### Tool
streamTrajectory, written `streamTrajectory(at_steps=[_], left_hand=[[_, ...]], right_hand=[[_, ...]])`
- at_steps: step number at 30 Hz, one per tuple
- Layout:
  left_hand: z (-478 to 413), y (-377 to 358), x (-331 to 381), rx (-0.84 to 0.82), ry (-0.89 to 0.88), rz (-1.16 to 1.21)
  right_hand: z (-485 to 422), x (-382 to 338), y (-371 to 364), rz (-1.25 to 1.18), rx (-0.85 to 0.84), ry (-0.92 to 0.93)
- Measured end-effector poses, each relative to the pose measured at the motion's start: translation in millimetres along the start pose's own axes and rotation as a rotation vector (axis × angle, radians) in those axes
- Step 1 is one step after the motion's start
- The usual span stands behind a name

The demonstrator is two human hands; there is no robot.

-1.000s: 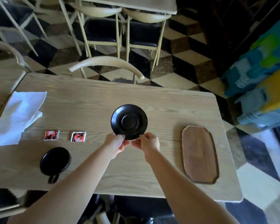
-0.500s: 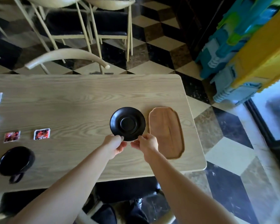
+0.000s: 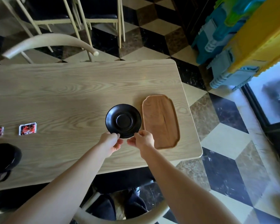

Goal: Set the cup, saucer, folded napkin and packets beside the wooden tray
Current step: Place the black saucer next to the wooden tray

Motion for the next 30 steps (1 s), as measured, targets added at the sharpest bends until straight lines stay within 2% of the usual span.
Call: streamTrajectory(at_steps=[14, 30], left_hand=[[-44.5, -12.5, -25.4, -0.028, 0.065, 0.017], [-52.6, -8.5, -26.3, -0.001, 0.064, -0.058]], right_hand=[[-27.3, 25.1, 1.7, 0.028, 0.01, -0.054], [-36.2, 31.9, 0.1, 0.08, 0.011, -0.004]])
Point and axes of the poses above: each hand's wrist, its own z-axis away from the middle knuckle, its own y-axis out of the back of the hand, x = y × z, the point moved 7 cm from there along -z, towards the middle knuckle, and after that the axes turned 5 degrees about y, right-handed, at the moved point
